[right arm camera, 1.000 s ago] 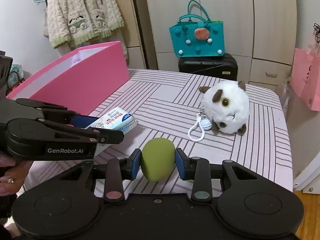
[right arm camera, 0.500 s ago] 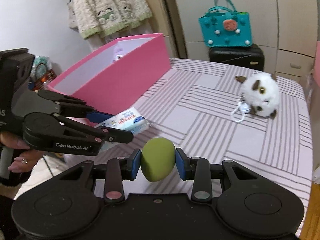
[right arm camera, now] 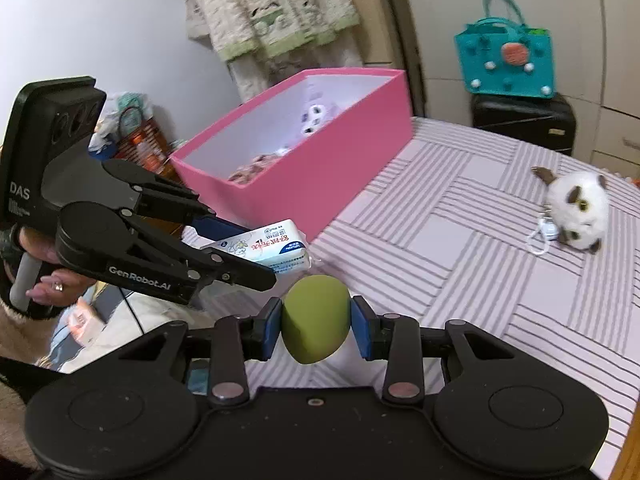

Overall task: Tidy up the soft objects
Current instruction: 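Lift the tissue pack and green sponge and carry both over the pink box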

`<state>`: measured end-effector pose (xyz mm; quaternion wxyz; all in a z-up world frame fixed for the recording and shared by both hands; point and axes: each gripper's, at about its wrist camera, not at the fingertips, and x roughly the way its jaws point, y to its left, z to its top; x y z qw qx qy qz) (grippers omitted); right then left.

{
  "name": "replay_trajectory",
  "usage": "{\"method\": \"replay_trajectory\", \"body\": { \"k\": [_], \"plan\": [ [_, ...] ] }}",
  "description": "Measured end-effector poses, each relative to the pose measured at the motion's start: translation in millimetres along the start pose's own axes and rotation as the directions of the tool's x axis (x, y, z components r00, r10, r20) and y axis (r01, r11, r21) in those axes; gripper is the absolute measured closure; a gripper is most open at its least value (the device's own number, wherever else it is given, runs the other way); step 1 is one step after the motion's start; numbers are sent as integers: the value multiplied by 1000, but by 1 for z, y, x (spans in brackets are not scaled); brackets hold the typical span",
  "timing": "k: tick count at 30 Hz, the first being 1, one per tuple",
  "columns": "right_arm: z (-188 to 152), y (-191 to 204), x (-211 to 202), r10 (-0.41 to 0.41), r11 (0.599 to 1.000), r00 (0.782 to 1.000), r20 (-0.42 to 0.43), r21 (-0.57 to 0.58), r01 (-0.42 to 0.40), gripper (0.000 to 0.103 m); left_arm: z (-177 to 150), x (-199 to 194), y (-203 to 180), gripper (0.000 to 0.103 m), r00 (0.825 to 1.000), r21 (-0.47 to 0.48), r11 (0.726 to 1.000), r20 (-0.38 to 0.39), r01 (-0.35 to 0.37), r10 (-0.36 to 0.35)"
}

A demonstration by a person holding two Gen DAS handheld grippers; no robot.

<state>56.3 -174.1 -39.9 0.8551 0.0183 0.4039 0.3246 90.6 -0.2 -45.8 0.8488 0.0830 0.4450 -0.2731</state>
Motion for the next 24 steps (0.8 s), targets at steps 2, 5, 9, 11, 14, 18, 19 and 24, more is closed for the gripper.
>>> {"method": "replay_trajectory", "body": {
  "k": [2,5,9,11,14,18,19,24],
  "plan": [
    [3,6,1,23,1000,1000,-16,-4,-23,61,-4,-8,5,64,1000,-8,1000,-23,16,-16],
    [10,15,2,56,998,998,-32,-15,-57,61,-11,-22,13,64,999,-17,1000,-39,23,-23],
    [20,30,5,98,994,994,-44,-35,-100,61,-19,-46,25,64,1000,-28,1000,-14,11,-11],
    [25,36,7,119,992,992,-51,-41,-121,61,-21,-56,32,64,1000,-39,999,7,7,-7],
    [32,44,12,140,988,989,-54,-53,-143,61,-24,-72,44,64,999,-54,999,49,5,-2],
    [45,52,22,151,986,987,-48,-68,-154,61,-20,-87,62,64,992,-75,997,124,-9,19],
    [48,54,25,156,985,987,-46,-72,-159,61,-18,-89,67,64,989,-82,996,146,-20,32],
    [67,62,32,155,982,988,-10,-106,-156,61,-6,-94,97,64,973,-125,990,214,-65,91]
  ]
}}
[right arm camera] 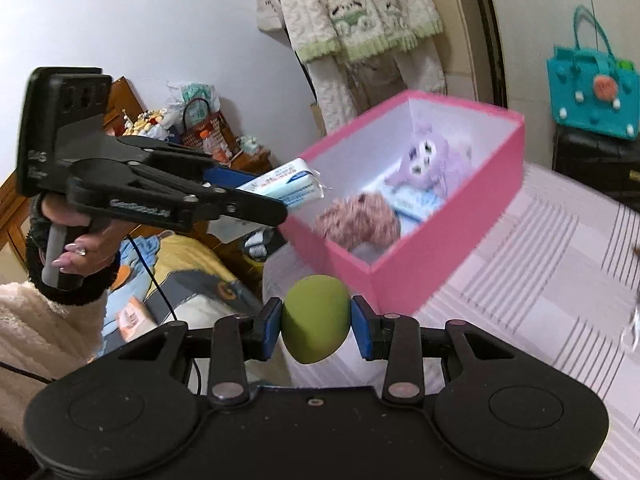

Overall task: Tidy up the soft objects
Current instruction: 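Lift the tissue pack and green sponge and carry both over the pink box, then lower the tissue pack and green sponge into the box and open both tools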

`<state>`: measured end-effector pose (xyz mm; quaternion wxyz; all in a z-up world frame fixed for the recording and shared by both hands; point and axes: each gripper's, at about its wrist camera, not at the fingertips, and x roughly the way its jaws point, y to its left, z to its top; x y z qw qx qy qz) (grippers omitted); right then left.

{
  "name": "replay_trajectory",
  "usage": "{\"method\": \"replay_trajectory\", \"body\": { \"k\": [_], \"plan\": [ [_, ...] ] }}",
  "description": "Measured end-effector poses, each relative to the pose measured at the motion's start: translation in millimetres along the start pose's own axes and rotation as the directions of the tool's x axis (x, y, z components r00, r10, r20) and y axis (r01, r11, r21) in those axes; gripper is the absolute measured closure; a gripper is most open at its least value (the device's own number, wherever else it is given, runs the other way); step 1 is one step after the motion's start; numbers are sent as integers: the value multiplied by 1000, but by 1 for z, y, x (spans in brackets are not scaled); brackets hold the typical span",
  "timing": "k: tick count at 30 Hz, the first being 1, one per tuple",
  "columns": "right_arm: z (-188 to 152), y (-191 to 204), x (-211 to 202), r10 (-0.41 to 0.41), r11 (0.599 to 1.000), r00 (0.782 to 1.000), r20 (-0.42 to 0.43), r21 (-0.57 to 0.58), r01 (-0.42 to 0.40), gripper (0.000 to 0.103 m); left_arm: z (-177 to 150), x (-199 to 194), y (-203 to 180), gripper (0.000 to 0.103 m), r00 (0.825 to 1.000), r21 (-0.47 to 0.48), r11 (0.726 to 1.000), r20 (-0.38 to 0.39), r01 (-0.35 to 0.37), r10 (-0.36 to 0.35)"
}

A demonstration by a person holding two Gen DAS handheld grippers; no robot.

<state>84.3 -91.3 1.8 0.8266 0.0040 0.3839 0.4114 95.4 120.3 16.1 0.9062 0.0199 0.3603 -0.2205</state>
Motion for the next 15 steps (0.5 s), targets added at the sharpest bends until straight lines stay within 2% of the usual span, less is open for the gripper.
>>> {"method": "replay_trajectory", "body": {
  "k": [7,10,15],
  "plan": [
    [34,0,15,-97,990,993,69,-100,103,61,20,28,29,64,998,1,998,18,-56,56],
    [51,-3,29,-171,970,981,90,-160,184,61,28,42,37,64,993,28,993,28,-112,112],
    [76,-18,50,-255,941,959,124,-194,276,61,49,74,51,64,984,61,982,12,-176,176]
  ]
}}
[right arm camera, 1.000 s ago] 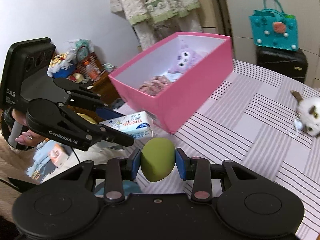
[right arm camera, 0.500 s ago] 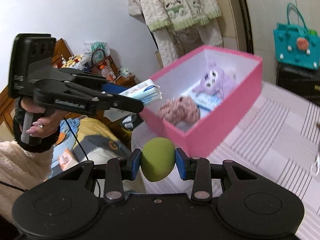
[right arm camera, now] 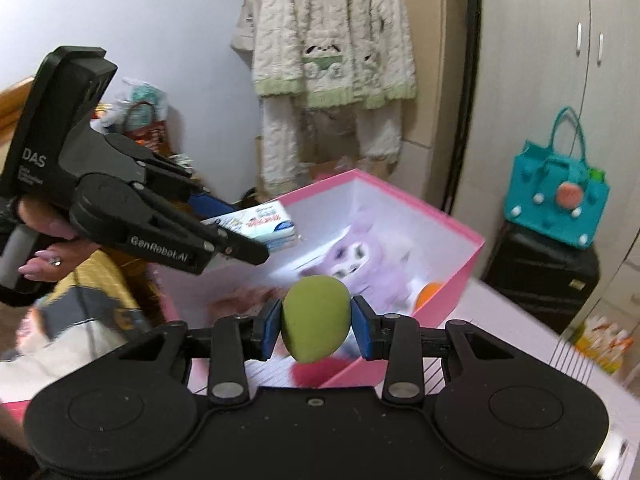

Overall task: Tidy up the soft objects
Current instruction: 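Lower the tissue pack and green sponge into the box and open both tools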

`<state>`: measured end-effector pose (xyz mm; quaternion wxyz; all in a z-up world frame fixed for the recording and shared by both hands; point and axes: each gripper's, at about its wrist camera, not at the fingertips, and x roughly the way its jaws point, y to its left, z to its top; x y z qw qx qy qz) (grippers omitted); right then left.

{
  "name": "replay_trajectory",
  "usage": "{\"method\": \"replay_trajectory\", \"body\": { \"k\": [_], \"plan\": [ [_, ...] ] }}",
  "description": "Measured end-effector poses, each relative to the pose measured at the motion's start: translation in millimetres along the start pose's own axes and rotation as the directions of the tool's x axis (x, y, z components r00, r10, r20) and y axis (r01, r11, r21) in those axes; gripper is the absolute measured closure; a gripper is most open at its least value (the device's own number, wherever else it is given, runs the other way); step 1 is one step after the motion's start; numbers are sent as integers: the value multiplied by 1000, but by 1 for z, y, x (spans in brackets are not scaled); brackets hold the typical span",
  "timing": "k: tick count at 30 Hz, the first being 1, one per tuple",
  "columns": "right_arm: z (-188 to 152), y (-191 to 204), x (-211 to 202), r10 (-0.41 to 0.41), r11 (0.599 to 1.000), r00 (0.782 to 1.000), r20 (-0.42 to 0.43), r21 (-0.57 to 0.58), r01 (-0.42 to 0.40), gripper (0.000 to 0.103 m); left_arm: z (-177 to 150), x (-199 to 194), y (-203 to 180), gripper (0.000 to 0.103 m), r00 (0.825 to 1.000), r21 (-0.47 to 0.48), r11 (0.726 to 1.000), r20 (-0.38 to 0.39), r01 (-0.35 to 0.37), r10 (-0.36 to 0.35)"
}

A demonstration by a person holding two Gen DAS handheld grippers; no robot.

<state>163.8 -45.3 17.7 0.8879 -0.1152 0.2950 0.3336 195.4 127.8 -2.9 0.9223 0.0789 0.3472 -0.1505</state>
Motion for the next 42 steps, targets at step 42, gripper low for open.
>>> {"method": "replay_trajectory", "body": {
  "k": [42],
  "plan": [
    [41,-53,64,-62,983,996,-67,168,73,50,21,22,9,55,994,29,994,30,-107,107]
  ]
}}
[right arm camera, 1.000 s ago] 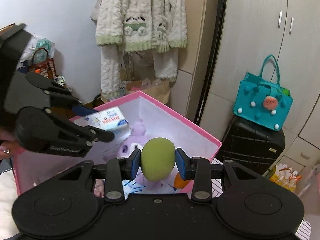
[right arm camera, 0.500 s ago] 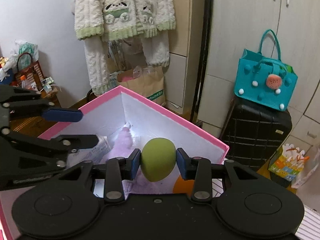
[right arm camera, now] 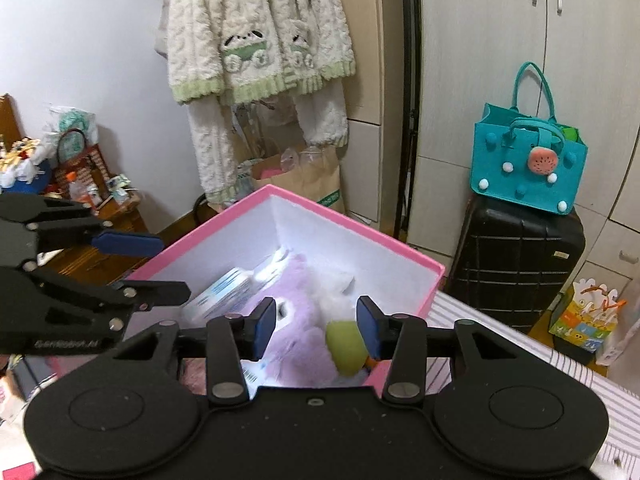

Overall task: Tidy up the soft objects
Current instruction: 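Lower the tissue pack and green sponge into the box and open both tools, then withdraw both tools from the box toward the white-brown cat plush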

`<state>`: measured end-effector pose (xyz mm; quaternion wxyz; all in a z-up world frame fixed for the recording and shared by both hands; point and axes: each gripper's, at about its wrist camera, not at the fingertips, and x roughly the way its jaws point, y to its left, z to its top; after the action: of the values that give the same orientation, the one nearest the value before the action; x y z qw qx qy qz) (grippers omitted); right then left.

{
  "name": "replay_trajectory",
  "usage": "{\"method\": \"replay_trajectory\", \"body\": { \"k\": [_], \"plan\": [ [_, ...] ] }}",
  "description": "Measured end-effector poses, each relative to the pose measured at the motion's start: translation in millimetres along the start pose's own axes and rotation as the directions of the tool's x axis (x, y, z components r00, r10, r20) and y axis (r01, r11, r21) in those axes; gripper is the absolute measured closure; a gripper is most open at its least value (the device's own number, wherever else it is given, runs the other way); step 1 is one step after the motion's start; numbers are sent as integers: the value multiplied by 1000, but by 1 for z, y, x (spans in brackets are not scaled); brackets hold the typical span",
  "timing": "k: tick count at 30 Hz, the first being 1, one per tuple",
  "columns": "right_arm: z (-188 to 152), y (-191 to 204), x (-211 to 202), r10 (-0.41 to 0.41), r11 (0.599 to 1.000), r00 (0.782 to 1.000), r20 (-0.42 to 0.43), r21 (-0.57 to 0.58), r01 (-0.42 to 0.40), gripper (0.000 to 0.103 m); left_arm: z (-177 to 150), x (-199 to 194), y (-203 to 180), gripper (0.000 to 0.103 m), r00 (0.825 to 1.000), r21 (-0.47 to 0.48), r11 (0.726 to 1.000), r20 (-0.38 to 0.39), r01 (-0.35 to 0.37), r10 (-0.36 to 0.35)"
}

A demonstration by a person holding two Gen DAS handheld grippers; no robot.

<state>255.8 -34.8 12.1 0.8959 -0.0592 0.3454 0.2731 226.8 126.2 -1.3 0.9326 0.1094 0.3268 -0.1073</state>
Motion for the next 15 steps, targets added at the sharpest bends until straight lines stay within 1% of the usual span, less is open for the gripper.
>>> {"method": "replay_trajectory", "body": {
  "k": [7,10,11,15],
  "plan": [
    [-20,12,-49,61,998,998,-20,23,-61,48,-5,-39,-7,49,1000,16,999,-3,29,-29],
    [-28,18,-71,91,996,996,-24,24,-90,47,-6,-58,-13,47,998,11,998,-23,60,-60],
    [-30,20,-78,102,995,995,-23,20,-101,46,-6,-65,-16,47,996,17,996,-36,82,-81],
    [-42,26,-102,124,992,992,-25,13,-124,46,-9,-91,-24,43,991,31,992,-48,126,-125]
  ]
}}
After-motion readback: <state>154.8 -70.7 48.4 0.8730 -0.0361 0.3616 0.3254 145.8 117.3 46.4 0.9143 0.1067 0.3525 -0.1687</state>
